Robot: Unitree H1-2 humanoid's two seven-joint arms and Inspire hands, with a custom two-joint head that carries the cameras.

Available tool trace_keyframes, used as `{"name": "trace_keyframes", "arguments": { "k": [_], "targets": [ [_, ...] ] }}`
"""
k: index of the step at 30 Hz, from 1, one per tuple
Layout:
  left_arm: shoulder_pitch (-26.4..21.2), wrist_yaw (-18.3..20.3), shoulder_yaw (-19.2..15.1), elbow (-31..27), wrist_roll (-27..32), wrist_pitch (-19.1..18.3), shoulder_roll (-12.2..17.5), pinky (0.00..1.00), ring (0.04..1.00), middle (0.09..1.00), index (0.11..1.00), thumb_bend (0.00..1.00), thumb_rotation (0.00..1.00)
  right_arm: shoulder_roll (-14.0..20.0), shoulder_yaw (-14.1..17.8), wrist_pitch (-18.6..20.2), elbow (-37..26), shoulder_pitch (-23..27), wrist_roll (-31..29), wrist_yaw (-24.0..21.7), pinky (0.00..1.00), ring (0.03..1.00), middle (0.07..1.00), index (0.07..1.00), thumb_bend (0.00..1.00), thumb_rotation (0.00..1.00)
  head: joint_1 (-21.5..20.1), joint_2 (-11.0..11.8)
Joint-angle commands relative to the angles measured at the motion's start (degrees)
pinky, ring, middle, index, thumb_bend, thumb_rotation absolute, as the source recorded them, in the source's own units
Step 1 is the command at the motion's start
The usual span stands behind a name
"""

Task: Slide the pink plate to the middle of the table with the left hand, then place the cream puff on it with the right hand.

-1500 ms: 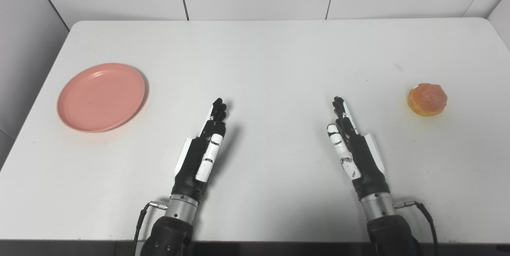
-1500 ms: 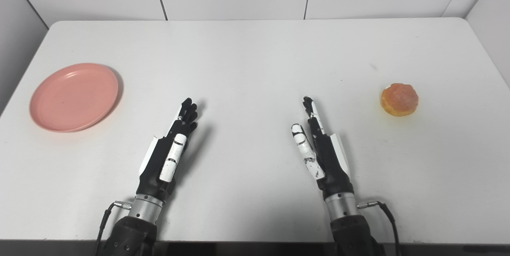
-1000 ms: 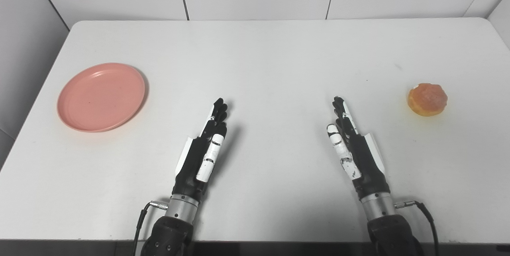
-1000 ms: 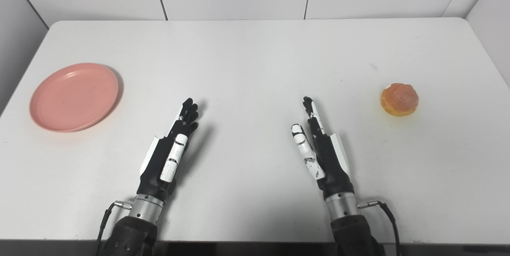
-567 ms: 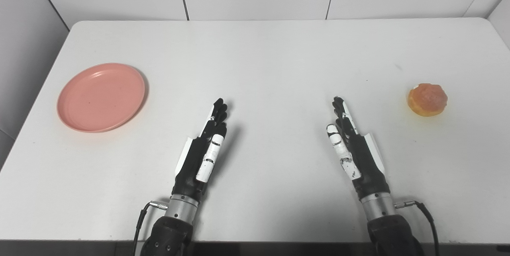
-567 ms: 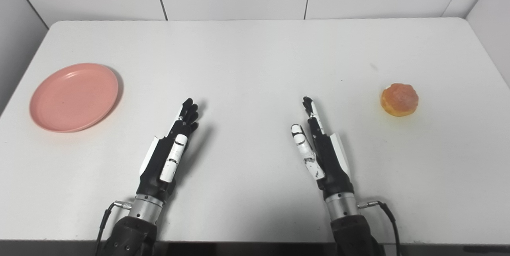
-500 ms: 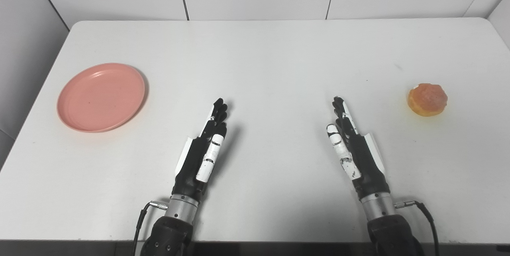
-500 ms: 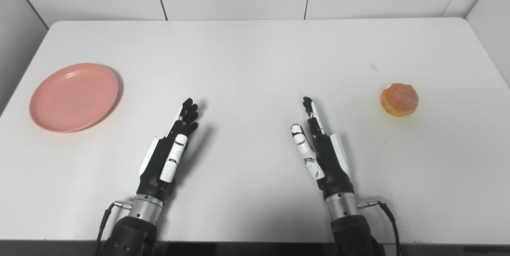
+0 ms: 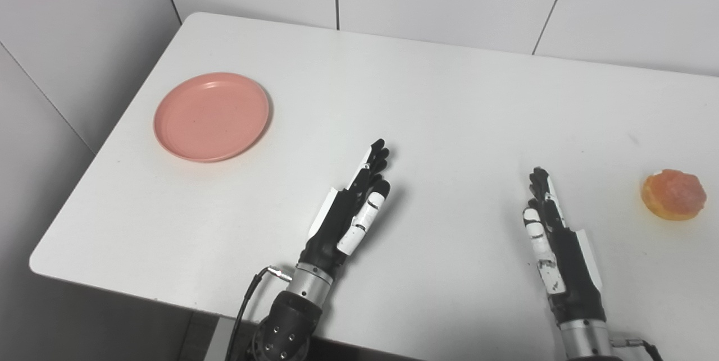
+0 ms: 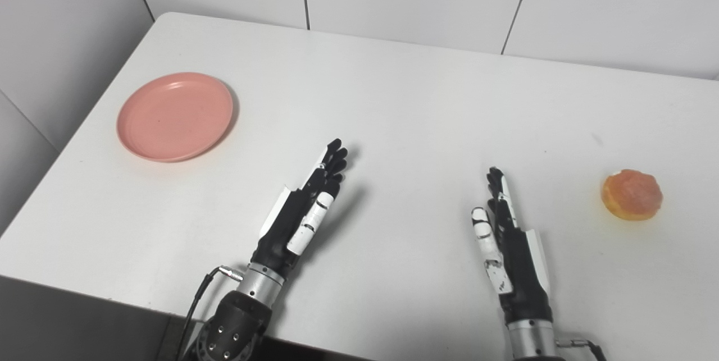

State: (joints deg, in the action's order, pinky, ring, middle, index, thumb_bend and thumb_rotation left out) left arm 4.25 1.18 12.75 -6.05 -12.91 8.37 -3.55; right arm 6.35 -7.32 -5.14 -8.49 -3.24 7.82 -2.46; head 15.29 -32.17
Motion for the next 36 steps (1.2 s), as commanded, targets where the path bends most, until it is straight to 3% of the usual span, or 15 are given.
{"name": "trace_keyframes", "arguments": {
  "k": [1,8,14,26,36],
  "targets": [
    [0.4,-1.0,1.4,3.9,-1.6,1.7,-1.3,0.94,0.967,0.975,0.976,0.48,1.00,1.6,1.1,-3.7,2.6,-0.3,-0.5,-0.4,1.00,1.000,1.000,1.000,0.14,1.00,1.4,0.6],
    [-1.6,-4.0,2.5,8.7,-5.4,4.0,-3.4,0.93,0.964,0.970,0.970,0.41,1.00,3.1,2.4,-4.8,4.3,0.6,-2.5,-1.6,1.00,1.000,1.000,1.000,0.07,1.00,7.9,3.0],
    [-1.9,-4.4,2.6,9.3,-5.6,4.3,-4.3,0.95,0.977,0.982,0.979,0.40,1.00,3.0,2.9,-2.9,3.1,0.5,-3.6,-2.8,1.00,1.000,1.000,1.000,0.04,1.00,8.0,2.9],
    [-1.5,-3.9,2.7,7.6,-5.9,2.6,-4.3,0.95,0.977,0.983,0.981,0.42,1.00,2.8,3.1,-2.9,1.4,-0.1,-3.8,-3.7,1.00,1.000,1.000,1.000,0.00,1.00,8.5,1.9],
    [-2.0,-2.8,1.7,3.4,-4.8,0.0,-3.2,0.96,0.974,0.978,0.978,0.42,1.00,1.7,3.0,-0.9,0.6,0.5,-3.5,-3.5,1.00,1.000,1.000,1.000,0.00,1.00,8.7,1.3]
  ]
}}
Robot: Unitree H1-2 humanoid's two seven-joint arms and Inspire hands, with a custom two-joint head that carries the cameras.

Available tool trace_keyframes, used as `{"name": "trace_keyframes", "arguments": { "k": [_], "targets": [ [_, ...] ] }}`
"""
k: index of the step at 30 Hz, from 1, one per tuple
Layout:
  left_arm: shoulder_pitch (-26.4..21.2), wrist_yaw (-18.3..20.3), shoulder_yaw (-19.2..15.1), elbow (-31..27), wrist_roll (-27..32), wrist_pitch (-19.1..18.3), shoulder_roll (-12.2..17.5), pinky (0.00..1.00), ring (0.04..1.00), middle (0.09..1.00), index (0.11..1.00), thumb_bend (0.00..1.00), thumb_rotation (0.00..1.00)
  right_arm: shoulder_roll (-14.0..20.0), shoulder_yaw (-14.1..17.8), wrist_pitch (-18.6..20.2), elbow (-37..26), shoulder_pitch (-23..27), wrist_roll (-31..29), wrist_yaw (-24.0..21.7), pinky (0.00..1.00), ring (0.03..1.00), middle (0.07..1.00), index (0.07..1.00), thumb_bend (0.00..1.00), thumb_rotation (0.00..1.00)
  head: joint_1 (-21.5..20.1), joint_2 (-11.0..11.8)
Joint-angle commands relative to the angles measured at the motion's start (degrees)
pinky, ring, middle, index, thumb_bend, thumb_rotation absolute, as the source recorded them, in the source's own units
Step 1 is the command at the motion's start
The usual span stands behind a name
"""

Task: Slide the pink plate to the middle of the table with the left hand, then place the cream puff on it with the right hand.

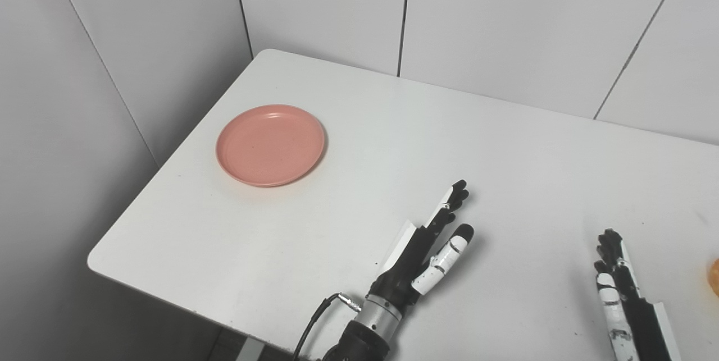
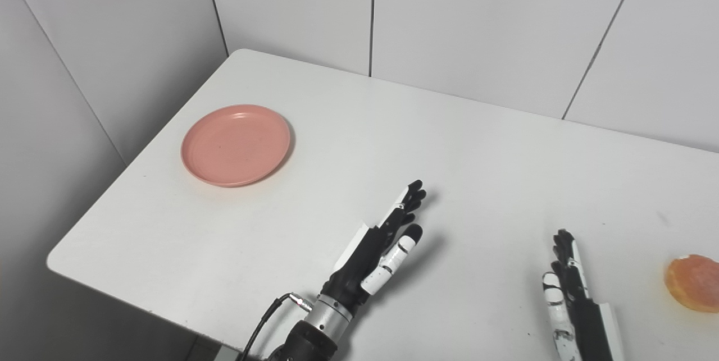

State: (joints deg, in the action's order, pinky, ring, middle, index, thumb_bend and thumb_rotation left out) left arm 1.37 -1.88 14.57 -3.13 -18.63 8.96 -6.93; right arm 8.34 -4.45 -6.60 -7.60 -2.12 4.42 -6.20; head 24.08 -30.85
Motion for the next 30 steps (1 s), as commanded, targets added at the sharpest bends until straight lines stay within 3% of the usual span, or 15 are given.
{"name": "trace_keyframes", "arguments": {
  "k": [1,3,13,30],
  "targets": [
    [0.8,0.4,-0.3,-0.3,1.2,-1.1,0.3,0.96,0.973,0.977,0.978,0.44,1.00,-0.4,0.0,0.9,-0.4,-0.6,0.1,0.2,1.00,1.000,1.000,1.000,0.00,1.00,0.0,0.0],
    [0.7,0.8,-0.7,-1.6,1.7,-2.0,0.6,0.95,0.972,0.975,0.974,0.47,1.00,-0.4,-0.1,1.2,-0.7,-0.5,0.4,0.1,1.00,1.000,1.000,1.000,0.00,1.00,0.1,-0.1],
    [-1.2,3.4,-3.3,-10.7,6.1,-8.9,1.5,0.94,0.964,0.976,0.957,0.47,1.00,-0.6,-0.2,2.2,-1.3,-0.3,-0.1,-0.7,1.00,1.000,1.000,1.000,0.00,1.00,0.3,-0.5],
    [-7.7,5.3,-9.0,-21.9,13.9,-16.4,4.8,0.94,0.951,0.970,0.956,0.50,1.00,-0.7,0.0,1.7,-1.9,-0.6,1.2,-0.4,1.00,1.000,1.000,1.000,0.00,1.00,0.8,-0.9]
  ]
}}
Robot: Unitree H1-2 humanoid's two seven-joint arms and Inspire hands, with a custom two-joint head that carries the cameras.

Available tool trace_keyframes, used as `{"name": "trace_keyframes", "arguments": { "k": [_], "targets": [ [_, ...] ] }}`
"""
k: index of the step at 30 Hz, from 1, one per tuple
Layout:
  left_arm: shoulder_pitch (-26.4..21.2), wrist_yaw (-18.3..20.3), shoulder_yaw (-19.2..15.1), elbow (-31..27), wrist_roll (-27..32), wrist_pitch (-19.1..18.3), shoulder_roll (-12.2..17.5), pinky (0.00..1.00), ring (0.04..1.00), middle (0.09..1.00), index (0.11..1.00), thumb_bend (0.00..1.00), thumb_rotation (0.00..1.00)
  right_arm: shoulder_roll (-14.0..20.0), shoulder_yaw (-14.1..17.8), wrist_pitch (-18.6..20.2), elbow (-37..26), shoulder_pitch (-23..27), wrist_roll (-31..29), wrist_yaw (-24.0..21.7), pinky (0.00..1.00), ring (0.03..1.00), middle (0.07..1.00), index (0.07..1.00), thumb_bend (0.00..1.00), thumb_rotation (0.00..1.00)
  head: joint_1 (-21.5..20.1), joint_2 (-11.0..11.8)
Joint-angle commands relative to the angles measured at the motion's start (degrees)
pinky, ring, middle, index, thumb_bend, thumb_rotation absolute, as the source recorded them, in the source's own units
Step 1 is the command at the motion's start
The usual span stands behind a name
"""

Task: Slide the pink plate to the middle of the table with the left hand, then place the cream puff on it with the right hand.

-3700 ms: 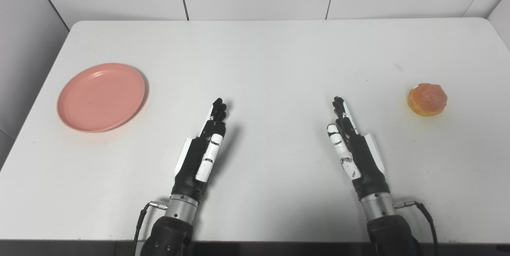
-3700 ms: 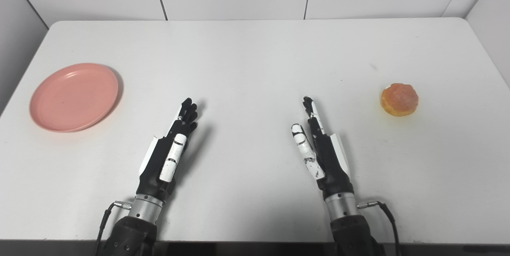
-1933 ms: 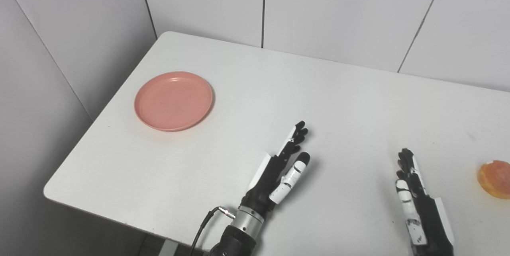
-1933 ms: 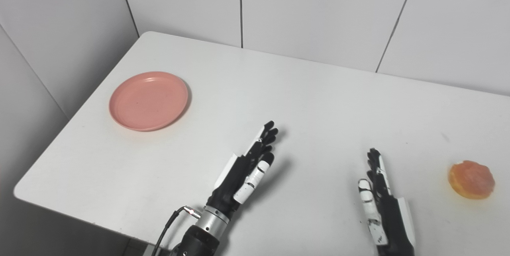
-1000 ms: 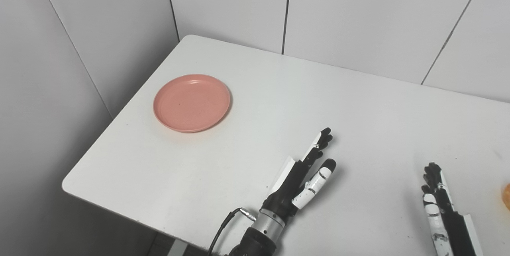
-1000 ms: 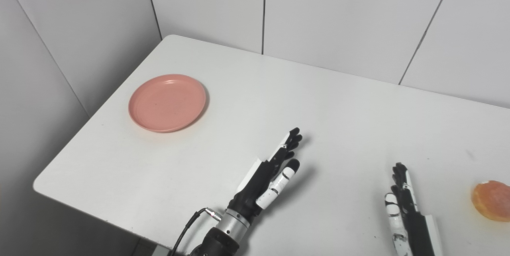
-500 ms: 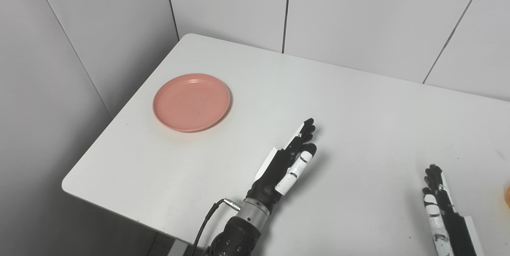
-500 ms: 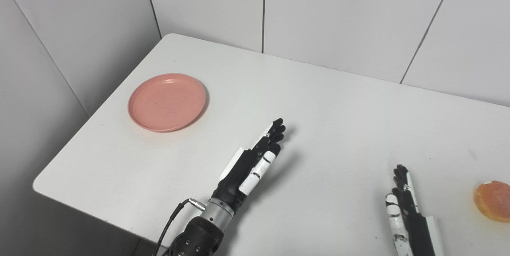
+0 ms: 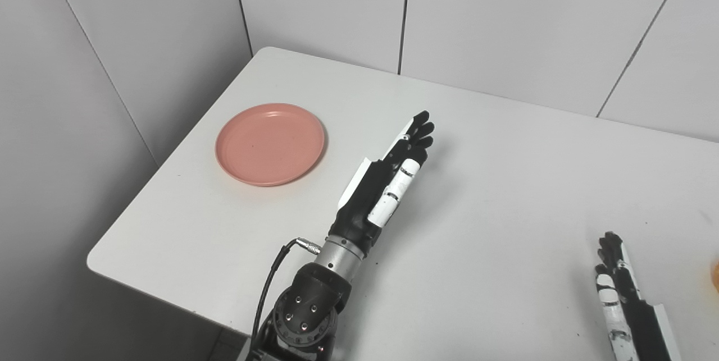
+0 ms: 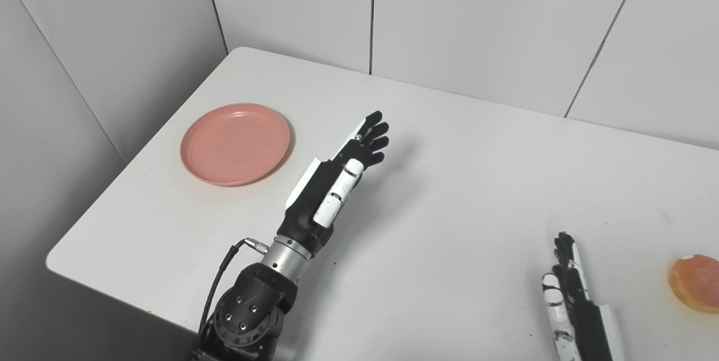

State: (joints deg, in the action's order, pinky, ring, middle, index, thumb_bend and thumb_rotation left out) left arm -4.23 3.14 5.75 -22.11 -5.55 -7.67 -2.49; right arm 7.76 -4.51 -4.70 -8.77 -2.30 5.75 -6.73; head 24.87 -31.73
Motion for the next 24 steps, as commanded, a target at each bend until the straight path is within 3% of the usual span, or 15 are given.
{"name": "trace_keyframes", "arguments": {
  "k": [1,8,20,24],
  "targets": [
    [-2.6,0.2,-0.9,-3.7,1.3,-0.4,0.5,0.95,0.951,0.970,0.955,0.50,1.00,-0.2,0.1,0.0,-0.7,-0.4,-0.4,0.1,1.00,1.000,1.000,1.000,0.00,1.00,0.0,0.0],
    [-6.2,-0.3,-5.7,-7.6,5.3,-4.4,2.1,0.95,0.938,0.951,0.938,0.45,1.00,-0.1,0.1,0.4,-1.1,-0.5,0.3,0.3,1.00,1.000,1.000,1.000,0.00,1.00,0.2,-0.2],
    [-11.3,-1.9,-13.1,-6.1,6.8,-5.8,7.1,0.92,0.922,0.928,0.910,0.51,1.00,0.1,0.2,0.5,-0.8,-0.2,-1.3,-0.5,1.00,1.000,1.000,1.000,0.00,1.00,0.6,-0.1],
    [-12.6,-2.7,-15.5,-5.3,8.5,-6.4,8.2,0.91,0.917,0.921,0.904,0.48,1.00,0.0,0.2,0.6,-1.0,-0.3,-0.6,-0.1,1.00,1.000,1.000,1.000,0.00,1.00,0.6,-0.1]
  ]
}}
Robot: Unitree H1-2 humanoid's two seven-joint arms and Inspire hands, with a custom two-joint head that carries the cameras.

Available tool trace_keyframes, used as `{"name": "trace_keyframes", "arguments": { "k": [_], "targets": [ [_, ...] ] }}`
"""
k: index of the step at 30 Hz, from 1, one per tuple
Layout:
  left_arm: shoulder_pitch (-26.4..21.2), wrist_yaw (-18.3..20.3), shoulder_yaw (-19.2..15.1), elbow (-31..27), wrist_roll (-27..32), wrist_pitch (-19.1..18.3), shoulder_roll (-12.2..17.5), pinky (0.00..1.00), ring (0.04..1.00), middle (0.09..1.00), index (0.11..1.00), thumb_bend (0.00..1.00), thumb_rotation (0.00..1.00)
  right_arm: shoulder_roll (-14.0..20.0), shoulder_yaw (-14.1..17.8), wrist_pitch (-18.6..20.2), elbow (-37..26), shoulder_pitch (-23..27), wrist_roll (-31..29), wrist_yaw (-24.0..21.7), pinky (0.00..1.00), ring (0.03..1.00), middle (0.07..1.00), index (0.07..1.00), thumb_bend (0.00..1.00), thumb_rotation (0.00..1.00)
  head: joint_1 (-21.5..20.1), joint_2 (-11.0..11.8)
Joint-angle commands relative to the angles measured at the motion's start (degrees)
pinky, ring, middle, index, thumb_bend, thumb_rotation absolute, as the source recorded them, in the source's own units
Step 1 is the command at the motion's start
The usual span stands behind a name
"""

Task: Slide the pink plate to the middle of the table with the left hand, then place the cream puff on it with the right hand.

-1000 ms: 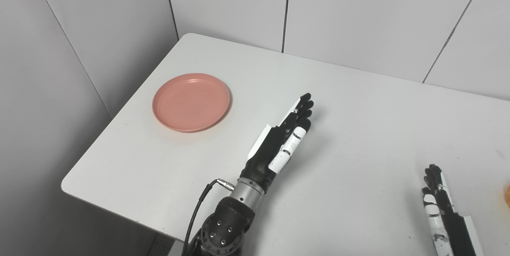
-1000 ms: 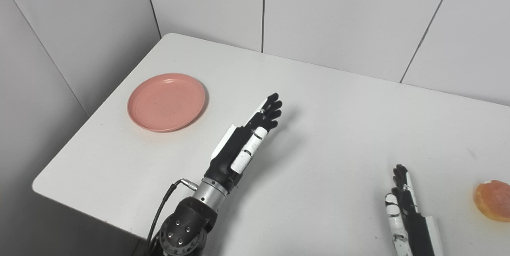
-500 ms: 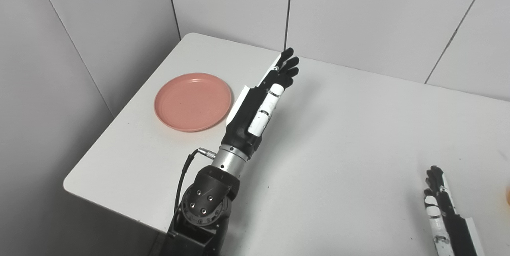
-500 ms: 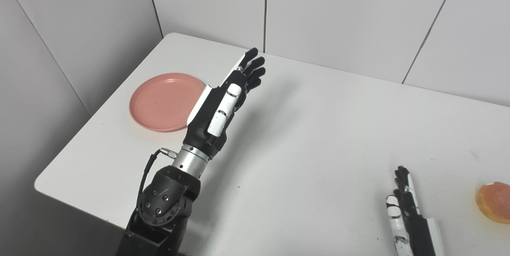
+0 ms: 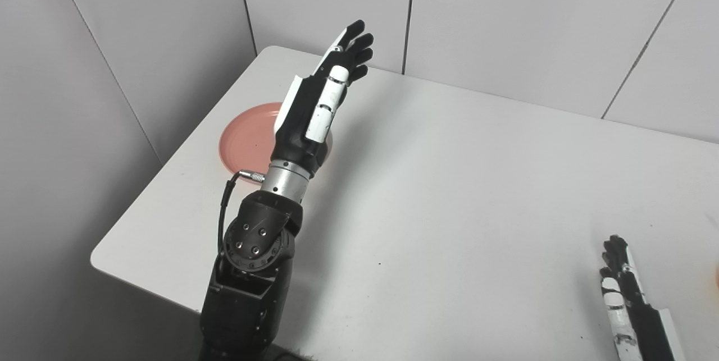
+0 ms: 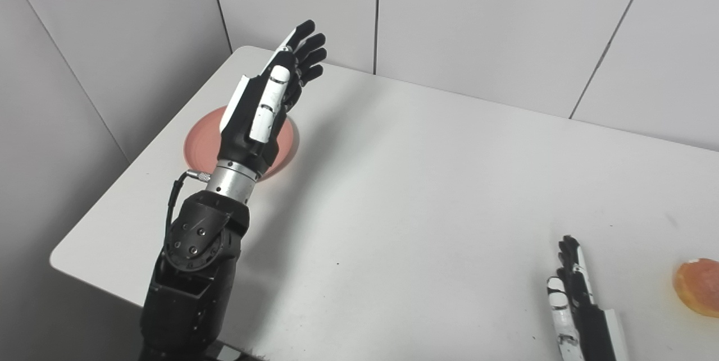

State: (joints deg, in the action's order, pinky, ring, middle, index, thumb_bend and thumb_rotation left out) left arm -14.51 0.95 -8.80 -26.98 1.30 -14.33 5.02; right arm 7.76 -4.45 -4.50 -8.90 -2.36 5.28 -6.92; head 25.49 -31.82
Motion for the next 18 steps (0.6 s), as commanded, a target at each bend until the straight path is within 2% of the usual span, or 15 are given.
{"name": "trace_keyframes", "arguments": {
  "k": [1,5,11,18],
  "targets": [
    [-2.8,-0.8,-1.7,-0.4,2.1,-0.1,1.1,0.91,0.913,0.920,0.904,0.47,1.00,0.0,0.1,0.4,-0.8,-0.3,-0.1,0.1,1.00,1.000,1.000,1.000,0.00,1.00,0.1,0.0],
    [-4.5,-1.5,-4.1,0.3,3.4,-1.3,3.1,0.92,0.917,0.915,0.902,0.47,1.00,0.0,0.0,1.1,-1.3,-0.4,0.0,0.0,1.00,1.000,1.000,1.000,0.00,1.00,0.2,0.0],
    [-6.1,-1.9,-7.4,2.7,5.4,-0.9,6.4,0.91,0.910,0.902,0.905,0.43,1.00,0.1,0.1,1.2,-1.1,-0.2,-0.7,-0.4,1.00,1.000,1.000,1.000,0.00,1.00,0.4,0.1],
    [-7.1,-3.1,-11.5,6.6,9.7,-0.6,7.4,0.92,0.920,0.917,0.903,0.43,1.00,0.2,0.1,1.1,-0.8,-0.2,-0.3,-0.1,1.00,1.000,1.000,1.000,0.00,1.00,0.5,0.4]
  ]
}}
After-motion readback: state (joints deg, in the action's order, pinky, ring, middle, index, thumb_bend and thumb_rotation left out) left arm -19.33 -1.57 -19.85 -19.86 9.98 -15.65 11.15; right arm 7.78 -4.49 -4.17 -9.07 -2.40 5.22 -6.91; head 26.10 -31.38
